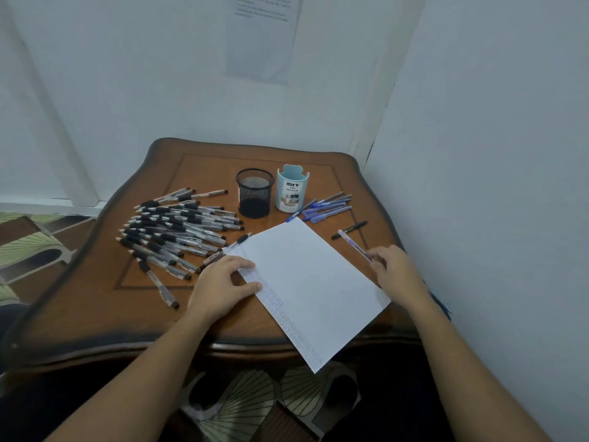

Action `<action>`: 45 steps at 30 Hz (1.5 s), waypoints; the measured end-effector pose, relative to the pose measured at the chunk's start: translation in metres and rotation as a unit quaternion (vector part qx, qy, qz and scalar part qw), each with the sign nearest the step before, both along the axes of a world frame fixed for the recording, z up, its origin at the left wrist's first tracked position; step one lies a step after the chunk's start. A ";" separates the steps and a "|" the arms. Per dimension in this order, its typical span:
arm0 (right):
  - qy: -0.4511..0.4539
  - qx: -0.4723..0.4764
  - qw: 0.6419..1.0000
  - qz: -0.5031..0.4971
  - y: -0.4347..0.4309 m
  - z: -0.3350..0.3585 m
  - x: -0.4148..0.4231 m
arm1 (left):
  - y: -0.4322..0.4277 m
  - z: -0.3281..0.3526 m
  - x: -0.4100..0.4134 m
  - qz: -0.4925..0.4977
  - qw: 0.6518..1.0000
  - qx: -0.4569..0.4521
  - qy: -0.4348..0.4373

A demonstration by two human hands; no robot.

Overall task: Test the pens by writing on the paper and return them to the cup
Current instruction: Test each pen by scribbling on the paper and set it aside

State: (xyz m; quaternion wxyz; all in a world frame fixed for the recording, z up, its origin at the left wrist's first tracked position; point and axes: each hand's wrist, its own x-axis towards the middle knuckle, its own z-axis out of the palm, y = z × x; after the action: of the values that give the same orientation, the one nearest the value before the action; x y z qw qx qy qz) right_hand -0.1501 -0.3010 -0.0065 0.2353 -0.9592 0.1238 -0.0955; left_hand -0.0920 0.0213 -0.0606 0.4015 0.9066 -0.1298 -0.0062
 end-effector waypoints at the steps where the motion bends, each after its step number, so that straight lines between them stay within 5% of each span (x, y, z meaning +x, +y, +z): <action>1: -0.005 0.003 1.000 -0.026 -0.012 0.000 -0.007 | 0.000 0.000 0.000 0.001 1.000 0.000 0.001; 8: 0.044 -0.028 0.990 -0.127 -0.066 -0.011 -0.045 | -0.002 0.001 -0.001 0.005 1.000 0.003 -0.003; 23: 0.003 -0.014 0.994 -0.112 -0.059 -0.006 -0.040 | -0.002 -0.001 0.000 0.003 1.000 0.003 -0.006; 29: -0.043 -0.008 0.998 -0.046 -0.030 0.004 0.019 | -0.002 0.000 0.001 0.004 1.000 0.016 -0.005; 39: 0.102 -0.137 0.985 0.016 0.004 -0.025 0.109 | 0.001 -0.006 0.006 -0.002 1.000 0.016 -0.010; 45: -0.017 -0.156 0.983 0.100 0.011 -0.030 0.112 | 0.000 -0.006 0.006 0.000 1.000 0.013 -0.017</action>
State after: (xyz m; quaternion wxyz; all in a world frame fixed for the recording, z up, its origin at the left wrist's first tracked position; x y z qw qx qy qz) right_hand -0.0380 -0.2902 -0.0364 0.0935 -0.9900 0.0073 -0.1056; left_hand -0.0859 0.0215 -0.0661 0.3871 0.9119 -0.1360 0.0073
